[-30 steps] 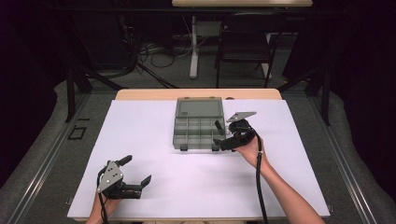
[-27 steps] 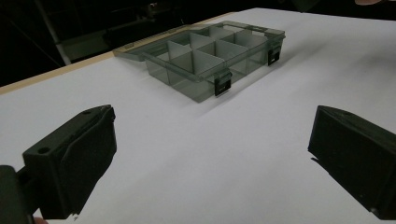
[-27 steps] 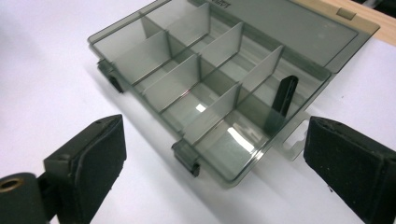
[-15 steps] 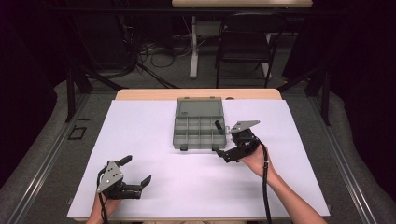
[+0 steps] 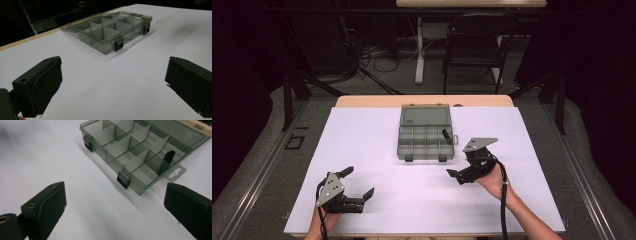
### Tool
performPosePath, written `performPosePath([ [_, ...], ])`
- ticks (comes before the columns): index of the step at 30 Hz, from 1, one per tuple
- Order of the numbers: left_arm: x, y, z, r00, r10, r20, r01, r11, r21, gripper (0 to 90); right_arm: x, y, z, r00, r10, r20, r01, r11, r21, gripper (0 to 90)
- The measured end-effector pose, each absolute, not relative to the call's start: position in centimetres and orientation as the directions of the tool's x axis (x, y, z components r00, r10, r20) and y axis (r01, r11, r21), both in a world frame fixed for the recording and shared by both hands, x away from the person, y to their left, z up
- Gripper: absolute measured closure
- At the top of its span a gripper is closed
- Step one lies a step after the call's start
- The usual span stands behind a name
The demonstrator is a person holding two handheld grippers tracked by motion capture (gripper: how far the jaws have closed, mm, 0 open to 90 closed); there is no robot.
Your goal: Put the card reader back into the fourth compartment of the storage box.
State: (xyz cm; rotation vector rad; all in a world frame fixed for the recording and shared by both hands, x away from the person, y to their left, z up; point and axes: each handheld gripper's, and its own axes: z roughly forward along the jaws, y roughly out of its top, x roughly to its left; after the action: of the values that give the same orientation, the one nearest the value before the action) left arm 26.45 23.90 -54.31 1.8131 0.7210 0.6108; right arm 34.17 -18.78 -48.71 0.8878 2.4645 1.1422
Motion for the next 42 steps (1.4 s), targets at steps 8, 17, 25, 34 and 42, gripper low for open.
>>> performPosePath([
  [8, 26.4, 23.9, -54.3, 0.689, 0.721, 0.07, 0.191, -0.275, 0.942, 1.0, 32.6, -19.7, -48.5, -0.773, 0.634, -0.011, 0.398, 0.498, 0.771, 3.7],
  [17, 26.5, 23.9, -54.3, 0.687, 0.723, 0.069, 0.194, -0.274, 0.942, 1.0, 31.3, -20.8, -48.7, -0.772, 0.635, -0.017, 0.386, 0.491, 0.781, 3.3],
  [25, 26.5, 23.9, -54.3, 0.688, 0.723, 0.068, 0.194, -0.274, 0.942, 1.0, 29.9, -21.4, -48.7, -0.771, 0.636, -0.042, 0.36, 0.49, 0.794, 3.2],
  [34, 26.5, 23.9, -54.4, 0.69, 0.721, 0.067, 0.196, -0.275, 0.941, 1.1, 28.5, -22.4, -49.0, -0.765, 0.64, -0.067, 0.333, 0.483, 0.81, 3.2],
  [42, 26.5, 23.9, -54.4, 0.692, 0.719, 0.067, 0.196, -0.276, 0.941, 1.1, 27.2, -23.5, -49.5, -0.747, 0.66, -0.081, 0.317, 0.461, 0.829, 3.1],
])
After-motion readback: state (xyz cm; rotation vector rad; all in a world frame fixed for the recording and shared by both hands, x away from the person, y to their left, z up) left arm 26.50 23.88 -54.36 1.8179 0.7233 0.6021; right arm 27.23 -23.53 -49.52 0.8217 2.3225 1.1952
